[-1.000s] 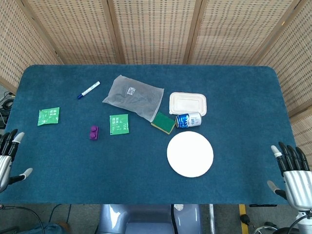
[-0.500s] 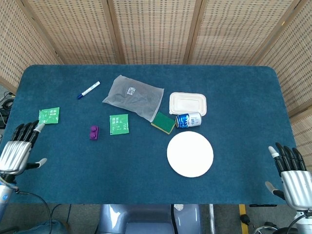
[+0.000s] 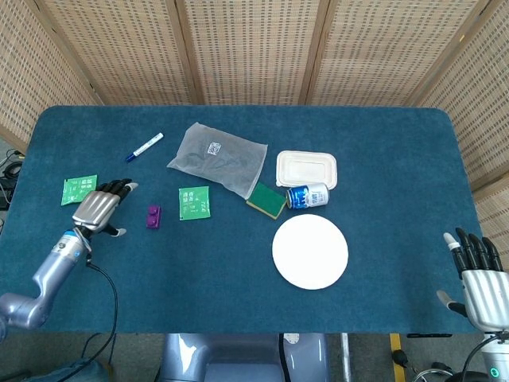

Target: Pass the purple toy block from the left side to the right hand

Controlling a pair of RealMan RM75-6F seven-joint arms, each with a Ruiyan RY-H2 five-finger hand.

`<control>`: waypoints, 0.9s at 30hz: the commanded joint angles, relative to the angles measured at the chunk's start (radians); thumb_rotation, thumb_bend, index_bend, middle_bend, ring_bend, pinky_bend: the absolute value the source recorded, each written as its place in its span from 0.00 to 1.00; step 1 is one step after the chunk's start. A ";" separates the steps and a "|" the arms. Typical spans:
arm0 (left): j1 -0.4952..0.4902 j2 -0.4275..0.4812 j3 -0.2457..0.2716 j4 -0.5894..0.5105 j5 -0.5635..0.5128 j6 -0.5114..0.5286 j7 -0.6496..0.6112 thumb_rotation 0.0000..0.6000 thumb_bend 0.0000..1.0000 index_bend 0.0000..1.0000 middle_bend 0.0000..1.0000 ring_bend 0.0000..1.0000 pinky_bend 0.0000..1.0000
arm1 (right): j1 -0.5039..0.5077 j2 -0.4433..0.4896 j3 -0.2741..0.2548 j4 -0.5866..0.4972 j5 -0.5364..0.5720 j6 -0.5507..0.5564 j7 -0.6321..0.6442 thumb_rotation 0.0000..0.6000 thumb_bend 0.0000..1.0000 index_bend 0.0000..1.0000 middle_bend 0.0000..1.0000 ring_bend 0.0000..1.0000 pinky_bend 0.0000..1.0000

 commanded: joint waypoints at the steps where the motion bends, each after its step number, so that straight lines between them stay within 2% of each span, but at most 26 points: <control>1: -0.052 -0.074 0.018 0.088 0.028 -0.047 -0.064 1.00 0.11 0.14 0.15 0.15 0.18 | 0.003 -0.002 0.001 0.002 0.006 -0.006 0.000 1.00 0.00 0.06 0.00 0.00 0.00; 8: -0.090 -0.134 0.028 0.169 0.016 -0.094 -0.094 1.00 0.12 0.15 0.17 0.15 0.18 | 0.007 -0.005 0.001 0.005 0.013 -0.012 -0.003 1.00 0.00 0.07 0.00 0.00 0.00; 15: -0.108 -0.136 0.033 0.167 0.017 -0.095 -0.104 1.00 0.12 0.19 0.21 0.17 0.18 | 0.010 -0.005 0.003 0.007 0.021 -0.016 0.001 1.00 0.00 0.07 0.00 0.00 0.00; 20: -0.122 -0.142 0.029 0.158 -0.014 -0.122 -0.075 1.00 0.12 0.24 0.27 0.23 0.19 | 0.011 -0.003 0.002 0.008 0.024 -0.020 0.007 1.00 0.00 0.07 0.00 0.00 0.00; 27: -0.133 -0.153 0.018 0.146 -0.050 -0.120 -0.028 1.00 0.12 0.31 0.37 0.33 0.26 | 0.014 0.000 0.002 0.009 0.030 -0.025 0.016 1.00 0.00 0.08 0.00 0.00 0.00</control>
